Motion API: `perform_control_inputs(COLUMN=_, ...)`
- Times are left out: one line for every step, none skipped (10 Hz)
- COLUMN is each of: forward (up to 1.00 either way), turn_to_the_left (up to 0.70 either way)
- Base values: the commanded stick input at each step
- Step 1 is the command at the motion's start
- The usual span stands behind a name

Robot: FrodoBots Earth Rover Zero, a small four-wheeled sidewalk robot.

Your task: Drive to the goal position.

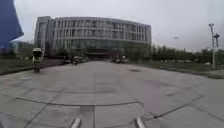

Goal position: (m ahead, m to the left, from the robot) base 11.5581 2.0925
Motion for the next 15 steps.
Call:
perform_control_inputs(forward=0.0, turn_to_the_left=0.0)
perform_control_inputs(forward=0.0, turn_to_the_left=0.0)
perform_control_inputs(forward=0.0, turn_to_the_left=0.0)
perform_control_inputs(forward=0.0, turn_to_the_left=0.0)
perform_control_inputs(forward=1.0, turn_to_the_left=0.01)
perform_control_inputs(forward=1.0, turn_to_the_left=0.01)
perform_control_inputs(forward=1.0, turn_to_the_left=0.01)
perform_control_inputs(forward=1.0, turn_to_the_left=0.01)
perform_control_inputs(forward=1.0, turn_to_the_left=0.01)
perform_control_inputs(forward=1.0, turn_to_the_left=-0.13)
perform_control_inputs(forward=1.0, turn_to_the_left=-0.2)
perform_control_inputs(forward=1.0, turn_to_the_left=0.01)
perform_control_inputs(forward=1.0, turn_to_the_left=0.01)
perform_control_inputs(forward=1.0, turn_to_the_left=0.01)
perform_control_inputs(forward=1.0, turn_to_the_left=0.01)
